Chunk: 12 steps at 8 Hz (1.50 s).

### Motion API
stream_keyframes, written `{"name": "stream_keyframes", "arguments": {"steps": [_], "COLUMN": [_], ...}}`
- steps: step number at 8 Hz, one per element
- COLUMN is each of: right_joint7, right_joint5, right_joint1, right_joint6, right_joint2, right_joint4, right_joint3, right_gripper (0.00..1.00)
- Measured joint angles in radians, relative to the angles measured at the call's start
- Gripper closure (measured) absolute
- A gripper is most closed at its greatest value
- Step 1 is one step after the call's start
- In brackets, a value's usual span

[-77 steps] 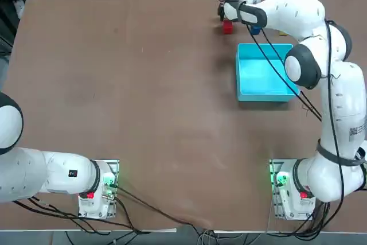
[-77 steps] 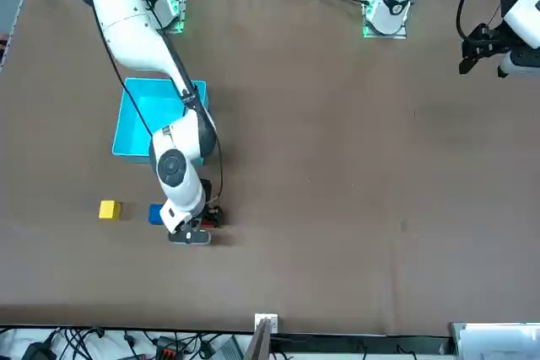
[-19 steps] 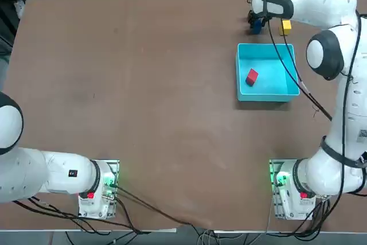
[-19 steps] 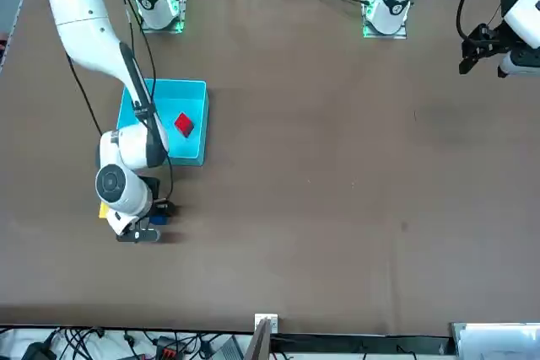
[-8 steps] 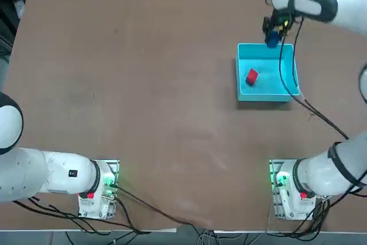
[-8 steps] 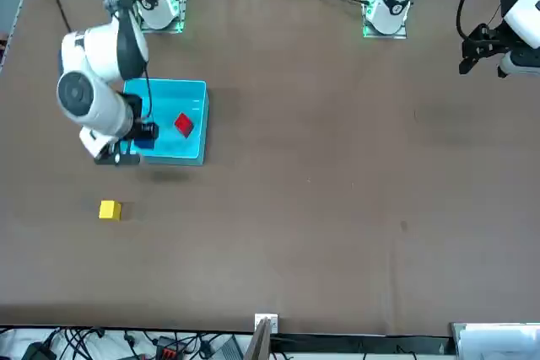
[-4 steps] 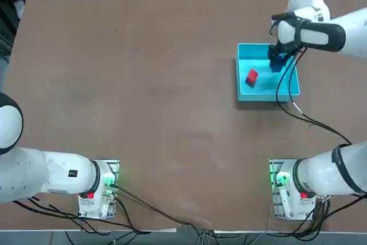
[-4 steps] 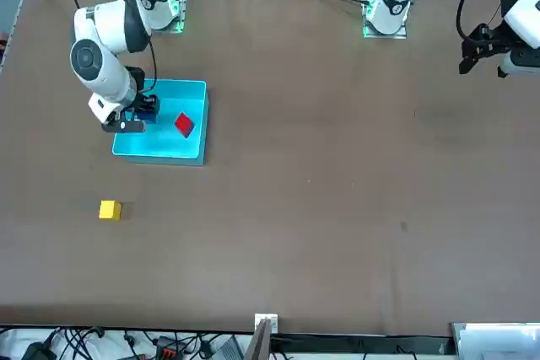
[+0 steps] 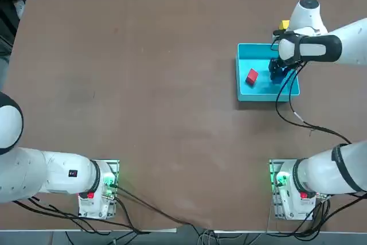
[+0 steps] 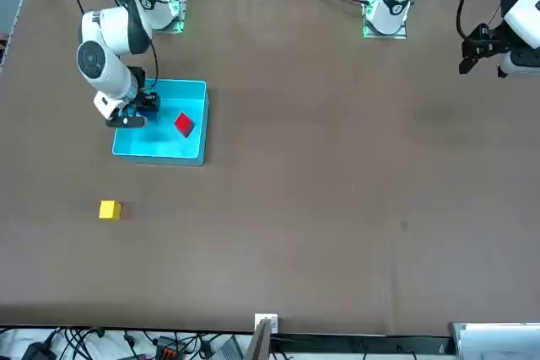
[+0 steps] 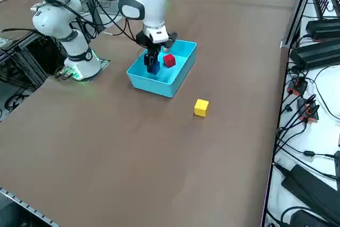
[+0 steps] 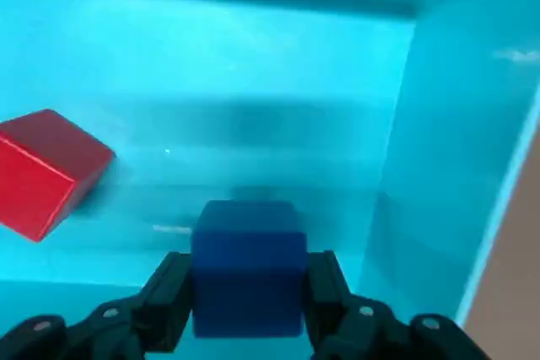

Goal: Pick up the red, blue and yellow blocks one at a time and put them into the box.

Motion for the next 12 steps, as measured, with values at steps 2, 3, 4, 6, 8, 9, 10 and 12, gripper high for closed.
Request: {"name": "stream_keyframes", "arguments": {"steps": [2,3,4,6,8,9,10,12], "right_joint7": [-0.005,-0.011,-0.017,-0.043,-0.086,-0.099,-0.106,-0.112], "right_joint5": [0.0,0.0,0.0,0.0,0.0,0.0,0.0,-0.002], "right_joint1": [0.0,0.0,0.001,0.0,-0.01,-0.027,-0.046,-0.084], "right_joint6": [0.019,0.02,0.017,-0.018,-0.086,-0.142,-0.191,-0.22], "right_joint2": [0.04,0.052,0.053,0.031,-0.001,0.009,0.048,0.183], "right_joint4": [0.0,0.0,0.001,0.032,0.148,0.247,0.364,0.583], "right_joint3": [0.001,0.001,0.002,0.002,0.0,0.0,-0.002,-0.005], "right_gripper": [0.29,0.16,0.0,0.0,0.0,0.0,0.0,0.0]}}
